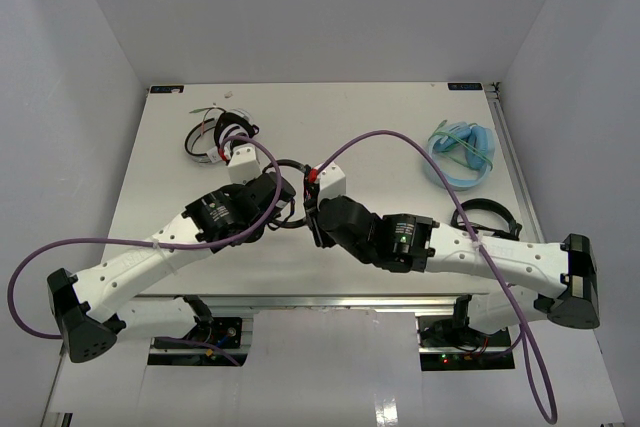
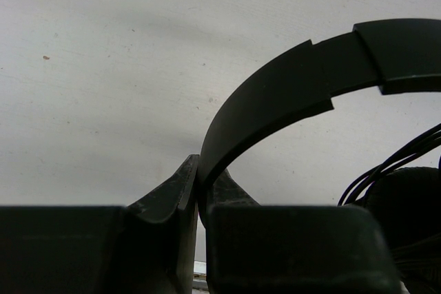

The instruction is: Wrap the headphones

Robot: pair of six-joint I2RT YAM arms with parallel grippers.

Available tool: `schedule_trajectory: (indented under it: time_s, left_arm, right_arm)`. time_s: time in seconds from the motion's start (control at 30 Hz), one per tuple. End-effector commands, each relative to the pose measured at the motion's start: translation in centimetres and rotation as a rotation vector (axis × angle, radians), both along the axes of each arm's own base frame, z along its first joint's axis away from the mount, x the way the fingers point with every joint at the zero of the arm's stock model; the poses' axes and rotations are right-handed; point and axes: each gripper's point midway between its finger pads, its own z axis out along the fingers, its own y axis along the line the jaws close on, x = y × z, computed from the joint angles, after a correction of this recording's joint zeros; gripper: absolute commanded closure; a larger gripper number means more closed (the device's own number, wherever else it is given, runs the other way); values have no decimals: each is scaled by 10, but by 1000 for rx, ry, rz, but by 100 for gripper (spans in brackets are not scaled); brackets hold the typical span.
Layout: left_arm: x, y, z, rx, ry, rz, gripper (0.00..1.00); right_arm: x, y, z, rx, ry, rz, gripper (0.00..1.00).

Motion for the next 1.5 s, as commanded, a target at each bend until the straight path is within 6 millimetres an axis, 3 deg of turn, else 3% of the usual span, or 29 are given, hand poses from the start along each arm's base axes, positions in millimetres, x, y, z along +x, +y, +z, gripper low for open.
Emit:
schedule_trajectory:
  time_s: [0.0, 0.43, 0.83, 1.03, 1.13, 1.27, 1.4, 1.47]
  left_arm:
    - [2, 4, 17, -48, -50, 25, 100]
    - [3, 1, 15, -52, -45, 20, 100]
    - [-1, 1, 15, -68, -41, 2, 100]
    - [-1, -1, 15, -67, -39, -7, 100]
    - [-1, 0, 14, -59, -38, -13, 100]
    - [1, -3, 12, -44, -34, -25, 100]
    - [1, -7, 6, -18, -8, -50, 100]
    - [1, -10, 3, -11, 1, -67, 100]
  right_arm:
    - [4, -11, 20, 28, -53, -34, 62]
    - [-10, -5, 23, 34, -60, 47, 69]
    - [-4, 1, 15, 3, -85, 40, 82]
    - [-2, 4, 15, 5, -94, 40, 83]
    - [-3, 3, 20, 15, -98, 48, 82]
    - [-10, -3, 29, 42, -93, 66, 70]
    - [-17, -22, 27, 17, -73, 61, 53]
    - [-18, -35, 24, 13, -71, 50, 50]
